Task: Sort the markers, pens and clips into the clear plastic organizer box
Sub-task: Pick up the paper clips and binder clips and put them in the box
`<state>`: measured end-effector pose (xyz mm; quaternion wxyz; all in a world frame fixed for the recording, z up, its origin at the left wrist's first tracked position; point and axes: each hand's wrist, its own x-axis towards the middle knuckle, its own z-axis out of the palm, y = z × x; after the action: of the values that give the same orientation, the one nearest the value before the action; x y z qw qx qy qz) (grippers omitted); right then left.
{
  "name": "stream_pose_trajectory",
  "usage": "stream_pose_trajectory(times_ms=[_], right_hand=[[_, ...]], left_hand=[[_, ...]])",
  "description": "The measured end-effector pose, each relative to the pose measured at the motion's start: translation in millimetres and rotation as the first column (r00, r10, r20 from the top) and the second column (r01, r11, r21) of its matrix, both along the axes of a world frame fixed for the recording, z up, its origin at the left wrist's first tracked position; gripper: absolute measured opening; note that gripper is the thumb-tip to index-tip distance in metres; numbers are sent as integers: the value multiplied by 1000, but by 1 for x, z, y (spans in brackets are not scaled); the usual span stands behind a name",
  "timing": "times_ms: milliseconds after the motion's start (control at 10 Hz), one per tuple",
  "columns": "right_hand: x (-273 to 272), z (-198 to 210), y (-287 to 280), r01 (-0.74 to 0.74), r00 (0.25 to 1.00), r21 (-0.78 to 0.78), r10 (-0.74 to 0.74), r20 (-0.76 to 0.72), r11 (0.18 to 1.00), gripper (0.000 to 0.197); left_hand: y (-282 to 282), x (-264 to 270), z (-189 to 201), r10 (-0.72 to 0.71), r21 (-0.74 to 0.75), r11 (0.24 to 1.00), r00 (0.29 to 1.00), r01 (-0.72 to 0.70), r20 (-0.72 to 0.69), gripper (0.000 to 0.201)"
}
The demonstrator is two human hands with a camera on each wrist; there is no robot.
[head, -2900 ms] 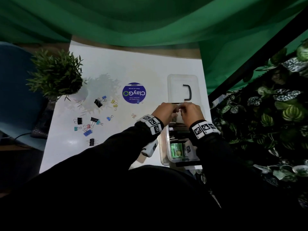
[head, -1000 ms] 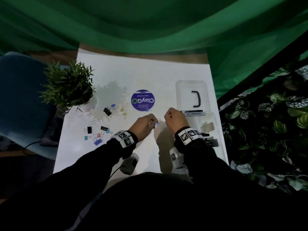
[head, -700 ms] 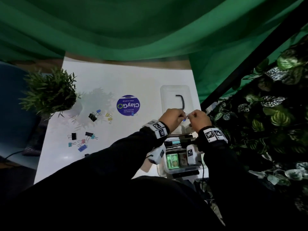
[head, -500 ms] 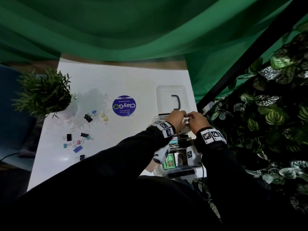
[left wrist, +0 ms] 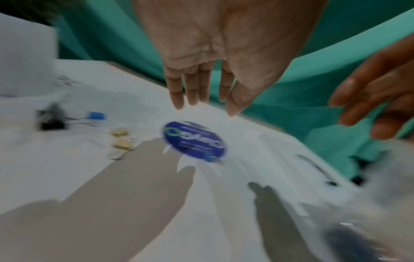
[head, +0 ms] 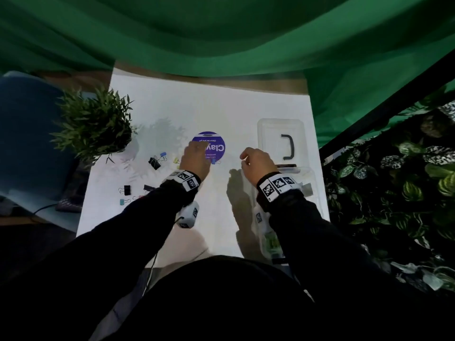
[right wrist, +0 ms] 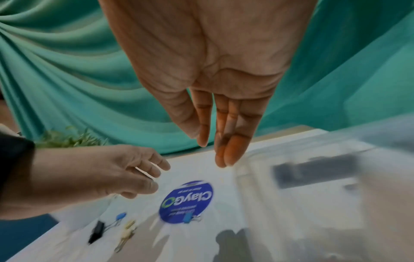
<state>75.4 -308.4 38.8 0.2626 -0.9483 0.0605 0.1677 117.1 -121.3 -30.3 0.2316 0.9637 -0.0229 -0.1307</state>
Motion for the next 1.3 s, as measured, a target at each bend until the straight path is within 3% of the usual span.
stream_pose_trajectory(times_ms=[100, 200, 400, 500, 600, 700, 1000, 1100, 1200, 1300], right_hand=[[18, -21, 40, -72, 995, -8, 72, -72, 997, 28], [35, -49, 70, -94, 986, -18, 91, -142, 995, 36], [58, -94, 91, -58, 973, -146, 23, -229, 988, 61], [64, -107, 99, -157, 965, -210, 105, -241, 965, 56], [63, -114, 114, -275, 942, -206, 220, -254, 939, 48], [64, -115, 128, -326, 925, -203, 267, -270, 923, 43], [73, -110, 145, -80, 986, -82, 67, -150, 993, 25], [73, -112, 153, -48, 990, -76, 37, -133, 996, 29], [76, -110, 163, -24, 990, -40, 19, -142, 999, 33], [78, -110, 177, -34, 988, 4, 35, -148, 999, 34]], left_hand=[[60, 4, -22, 127, 186, 977, 987, -108, -94, 64], [105, 7, -37, 168, 261, 958, 972, -122, -162, 66], [128, 15, -52, 85, 343, 939, 986, -33, -140, 58], [128, 12, -48, -7, 309, 951, 999, 22, -49, 40], [135, 13, -71, -70, 294, 949, 986, 112, -151, 47], [134, 13, -58, -38, 199, 978, 990, 65, -136, 38], [143, 11, -48, -55, 54, 997, 998, 53, 34, 18], [149, 11, -50, -11, 57, 998, 996, 6, 84, 19], [156, 11, -51, 12, 54, 998, 998, -15, 54, 16], [156, 8, -38, 35, 200, 980, 997, -21, -69, 17]])
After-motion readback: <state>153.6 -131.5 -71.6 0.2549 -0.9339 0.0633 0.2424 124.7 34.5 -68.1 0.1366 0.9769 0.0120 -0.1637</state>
